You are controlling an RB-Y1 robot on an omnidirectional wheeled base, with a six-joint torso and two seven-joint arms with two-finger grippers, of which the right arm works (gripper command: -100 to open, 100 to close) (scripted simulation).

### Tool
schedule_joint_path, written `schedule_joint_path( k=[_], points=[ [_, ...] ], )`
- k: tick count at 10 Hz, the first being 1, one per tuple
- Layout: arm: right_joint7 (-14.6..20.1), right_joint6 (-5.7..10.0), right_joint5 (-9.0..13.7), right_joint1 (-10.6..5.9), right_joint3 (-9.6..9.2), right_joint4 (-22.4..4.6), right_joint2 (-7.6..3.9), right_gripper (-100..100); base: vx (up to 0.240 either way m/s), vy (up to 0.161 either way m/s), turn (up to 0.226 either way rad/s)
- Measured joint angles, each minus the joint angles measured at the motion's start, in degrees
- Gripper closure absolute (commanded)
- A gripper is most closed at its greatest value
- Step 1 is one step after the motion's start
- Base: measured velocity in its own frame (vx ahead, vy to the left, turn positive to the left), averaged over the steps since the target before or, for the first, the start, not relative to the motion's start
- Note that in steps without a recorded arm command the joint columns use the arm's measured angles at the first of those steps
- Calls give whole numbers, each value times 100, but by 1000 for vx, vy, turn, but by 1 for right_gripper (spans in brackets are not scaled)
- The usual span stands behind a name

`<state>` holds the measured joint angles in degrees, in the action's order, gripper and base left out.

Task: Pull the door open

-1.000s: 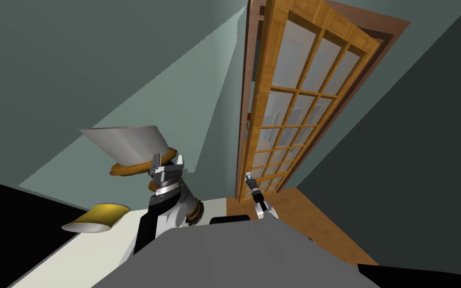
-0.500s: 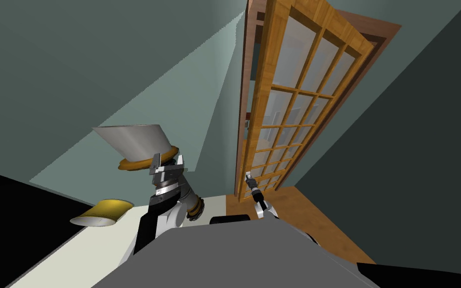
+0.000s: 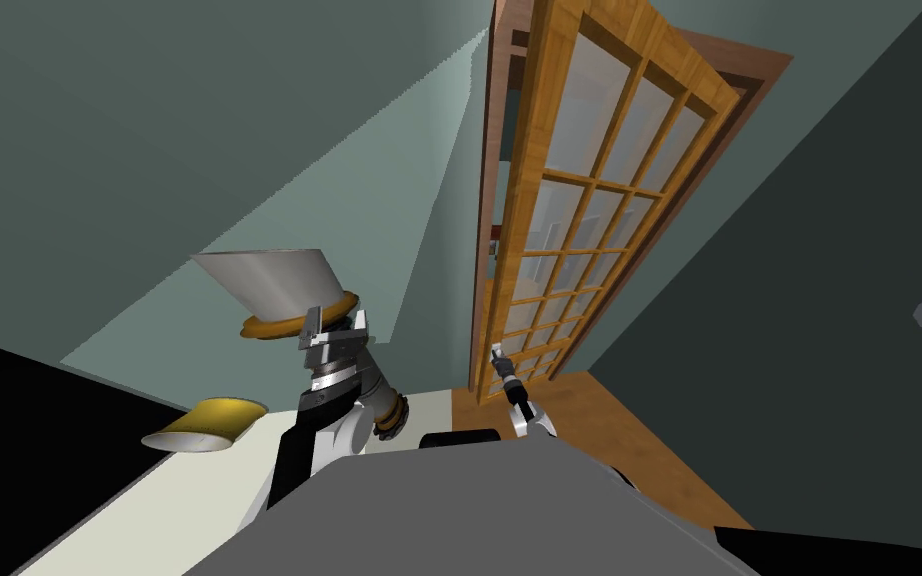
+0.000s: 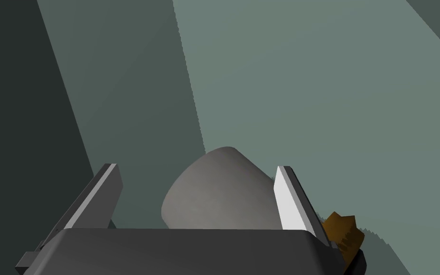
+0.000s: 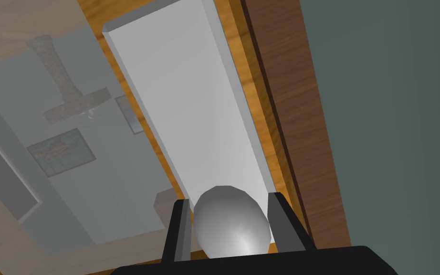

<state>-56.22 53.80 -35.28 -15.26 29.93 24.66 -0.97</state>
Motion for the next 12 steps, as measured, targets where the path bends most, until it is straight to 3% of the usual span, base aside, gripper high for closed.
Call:
schedule_joint_path(
  k=[2, 3, 6, 8, 9, 10, 12],
  points=[
    [264, -40, 61, 22, -95, 86, 8, 100, -47, -16, 2],
    [471, -154, 54, 159, -185, 363, 67, 100, -24, -6, 11],
    [619, 38, 212, -28, -188, -67, -62, 100, -20, -13, 8],
    [894, 57, 299, -81, -252, -145, -99, 100, -33, -18, 9],
    [1144, -78, 296, 99, -364, 227, -28, 100, -23, -12, 0],
    [1110, 97, 406, -179, -285, -322, -136, 100, -4, -5, -3],
    [1323, 10, 387, 41, -392, 63, -78, 100, -17, -9, 12]
  ],
)
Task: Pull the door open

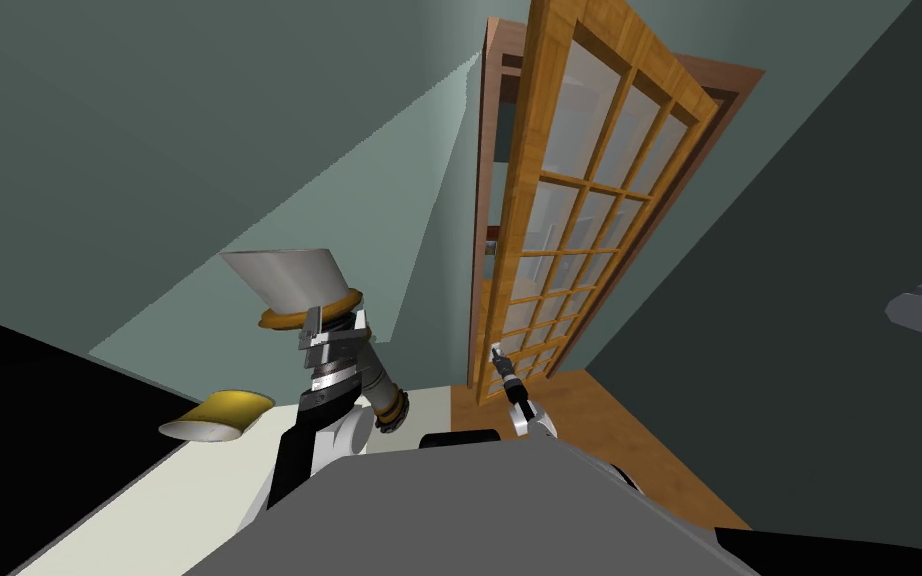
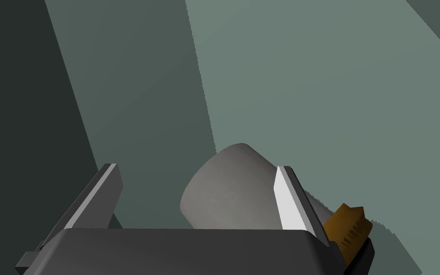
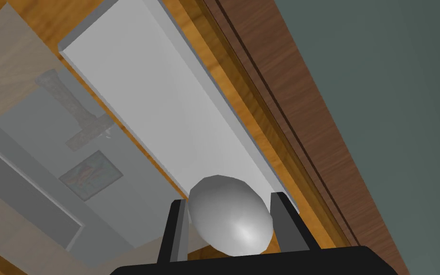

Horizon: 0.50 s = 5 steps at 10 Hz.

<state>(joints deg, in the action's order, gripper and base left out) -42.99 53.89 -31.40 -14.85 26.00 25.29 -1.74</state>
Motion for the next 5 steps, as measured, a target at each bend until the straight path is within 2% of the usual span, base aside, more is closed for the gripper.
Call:
schedule_joint_path(
  k=[1, 2, 3, 5],
  points=[
    [121, 58, 82, -96, -13, -181, -48, 100, -31, -24, 22],
    [176, 207, 195, -249, -6, -507, -119, 100, -22, -26, 17],
    [307, 192, 206, -197, -56, -418, -108, 100, -5, -4, -6],
    [625, -11, 184, 10, -183, 21, -45, 100, -8, -7, 7]
  ],
)
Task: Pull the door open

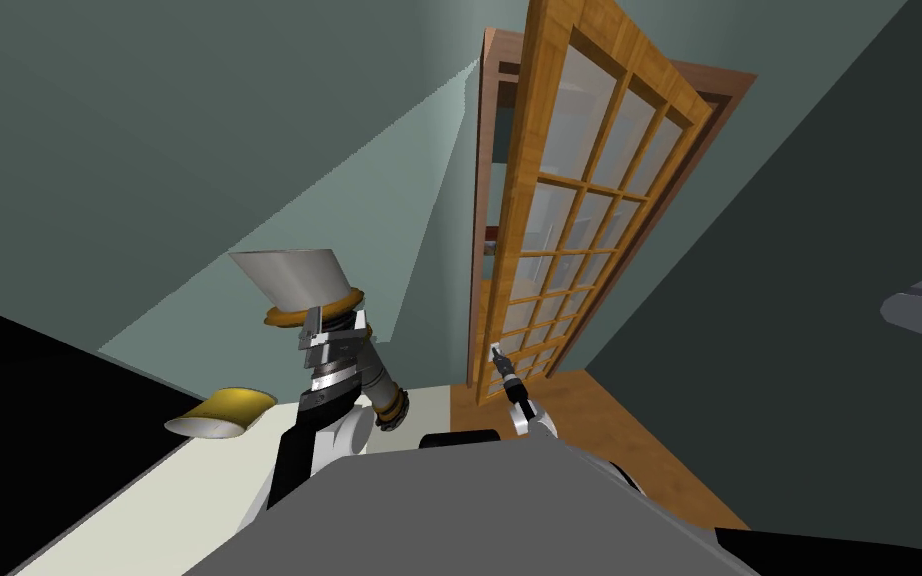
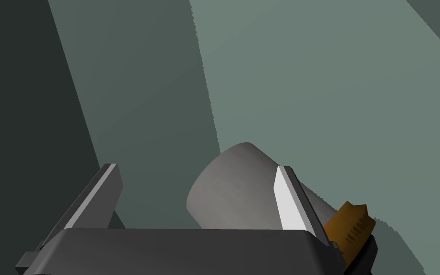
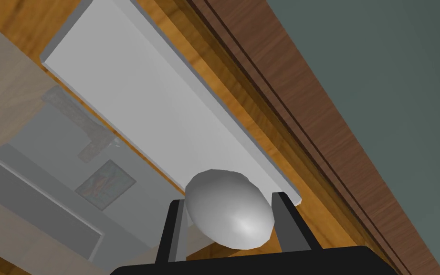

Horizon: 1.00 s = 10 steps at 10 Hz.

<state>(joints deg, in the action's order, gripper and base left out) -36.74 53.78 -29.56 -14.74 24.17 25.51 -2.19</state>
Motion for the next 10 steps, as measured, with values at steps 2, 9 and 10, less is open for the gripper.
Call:
schedule_joint_path(
  k=[2, 9, 10],
  points=[
    [38, 91, 71, -139, 24, -261, -50, 100, -7, -3, 4],
    [948, 180, 424, -241, -245, -441, -147, 100, -12, -18, 18],
    [1045, 258, 499, -354, -258, -657, -194, 100, -7, -14, 12]
  ],
)
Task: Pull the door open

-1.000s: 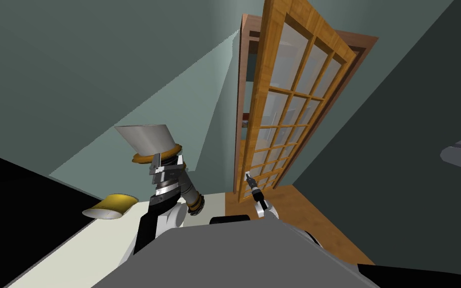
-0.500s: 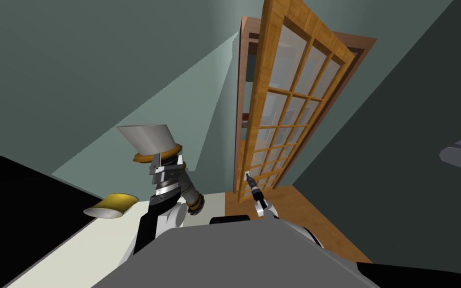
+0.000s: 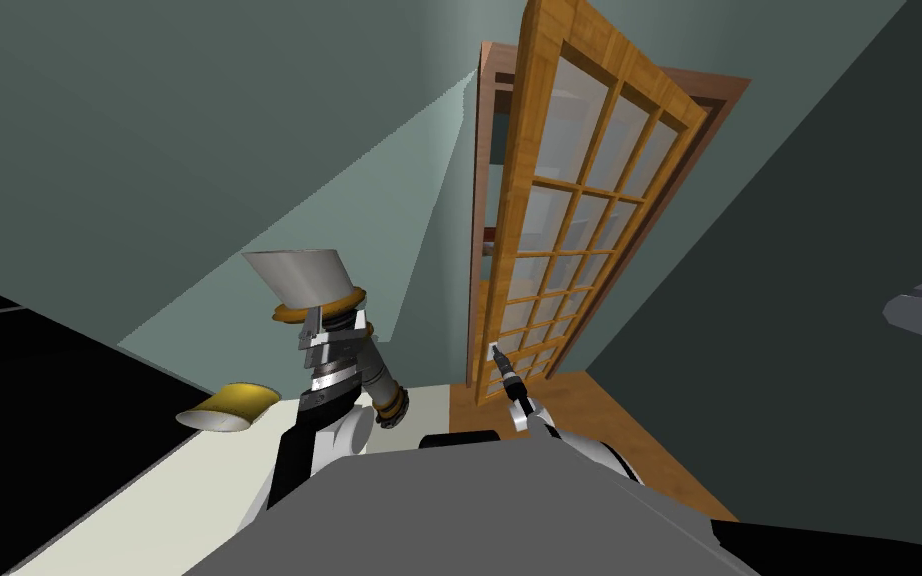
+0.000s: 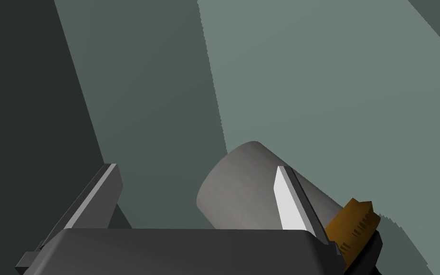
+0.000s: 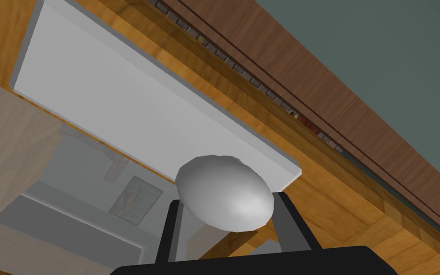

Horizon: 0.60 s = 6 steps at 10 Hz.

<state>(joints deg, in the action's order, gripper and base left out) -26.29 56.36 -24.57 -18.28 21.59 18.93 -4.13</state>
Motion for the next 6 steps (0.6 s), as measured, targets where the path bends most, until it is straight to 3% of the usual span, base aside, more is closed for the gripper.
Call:
schedule_joint_path(
  k=[2, 3, 4, 6],
  points=[
    [162, -15, 19, 63, -51, 100, 11, 100, 0, 0, 0],
    [161, 22, 31, 20, -40, 6, -10, 100, 0, 0, 0],
    [209, -61, 4, 135, -73, 235, 26, 100, -4, -7, 13],
    [427, -15, 131, 42, -136, 65, -25, 100, -9, -17, 18]
  ],
)
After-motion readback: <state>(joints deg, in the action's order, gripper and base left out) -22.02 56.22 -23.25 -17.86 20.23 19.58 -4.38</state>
